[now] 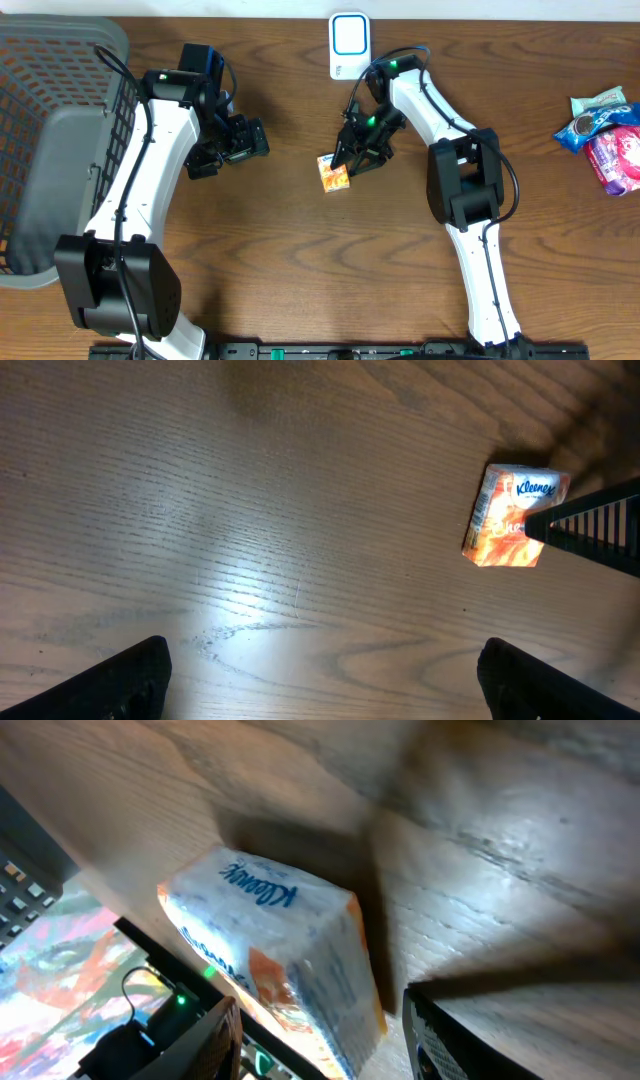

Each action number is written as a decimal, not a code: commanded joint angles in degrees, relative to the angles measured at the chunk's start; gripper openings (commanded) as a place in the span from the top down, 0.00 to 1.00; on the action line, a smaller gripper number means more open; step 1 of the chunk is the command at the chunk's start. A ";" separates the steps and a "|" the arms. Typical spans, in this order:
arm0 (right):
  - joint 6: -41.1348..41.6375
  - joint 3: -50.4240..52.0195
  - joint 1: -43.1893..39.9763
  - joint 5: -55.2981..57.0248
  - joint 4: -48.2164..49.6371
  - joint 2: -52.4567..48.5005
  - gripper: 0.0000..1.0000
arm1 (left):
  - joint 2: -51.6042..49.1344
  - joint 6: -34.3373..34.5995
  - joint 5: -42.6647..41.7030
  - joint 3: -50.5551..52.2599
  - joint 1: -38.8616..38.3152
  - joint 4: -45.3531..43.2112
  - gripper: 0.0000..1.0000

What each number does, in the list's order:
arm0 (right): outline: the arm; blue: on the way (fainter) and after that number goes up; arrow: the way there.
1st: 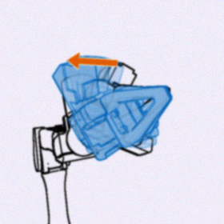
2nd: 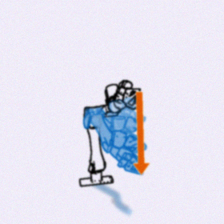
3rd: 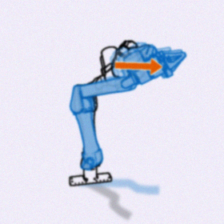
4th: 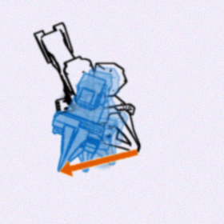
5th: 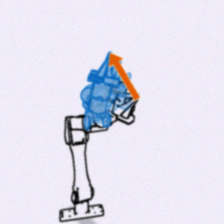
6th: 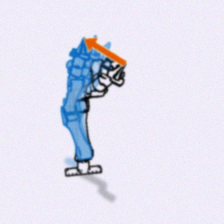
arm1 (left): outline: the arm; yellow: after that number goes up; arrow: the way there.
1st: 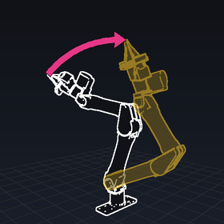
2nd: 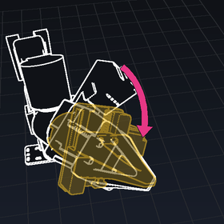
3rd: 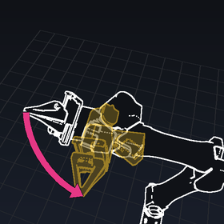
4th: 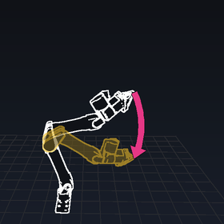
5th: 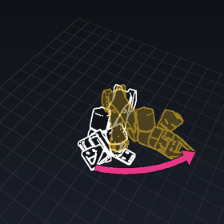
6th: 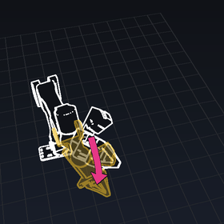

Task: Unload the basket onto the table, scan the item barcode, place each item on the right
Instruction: 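Lift the Kleenex box and hold it in front of the scanner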

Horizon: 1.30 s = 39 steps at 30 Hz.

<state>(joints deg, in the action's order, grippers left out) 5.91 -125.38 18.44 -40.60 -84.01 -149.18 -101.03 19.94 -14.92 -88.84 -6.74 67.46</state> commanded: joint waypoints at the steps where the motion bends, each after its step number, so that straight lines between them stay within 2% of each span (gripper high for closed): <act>1: 0.26 2.03 -0.15 9.64 1.16 -2.64 0.48 | 0.68 0.76 -0.09 -0.26 0.42 0.20 0.02; 7: 0.74 2.12 1.84 10.84 3.26 -2.64 0.50 | 0.68 0.76 -0.09 -0.26 0.42 0.22 0.02; 10: 5.79 2.12 2.69 16.96 3.26 -2.64 0.48 | 0.68 0.76 -0.09 -0.26 0.42 0.20 0.02; 17: 9.35 2.12 3.80 19.52 3.80 -2.64 0.76 | 0.68 0.74 -0.09 -0.26 0.42 0.20 0.02; 19: 9.97 2.12 4.11 19.52 4.22 -2.64 0.94 | 0.68 0.74 -0.09 -0.26 0.42 0.20 0.02; 20: 10.01 2.12 4.20 19.47 4.48 -2.64 0.99 | 0.68 0.74 -0.09 -0.26 0.42 0.20 0.02; 22: 10.34 2.12 4.39 18.88 4.79 -2.64 0.99 | 0.68 0.74 -0.07 -0.26 0.42 0.22 0.02; 24: 8.02 2.03 4.33 15.30 4.76 -2.64 0.99 | 0.68 0.74 -0.09 -0.26 0.42 0.20 0.02; 31: -10.75 1.64 -3.17 -17.46 4.24 -2.60 0.99 | 0.68 0.76 -0.09 -0.26 0.42 0.20 0.02; 39: -15.41 1.64 -11.82 -32.04 5.18 -2.60 0.99 | 0.68 0.74 -0.09 -0.26 0.42 0.20 0.02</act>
<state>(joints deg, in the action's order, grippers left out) -5.10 -123.94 9.17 -61.78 -79.44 -151.50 -101.03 19.94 -14.92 -88.84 -6.74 67.44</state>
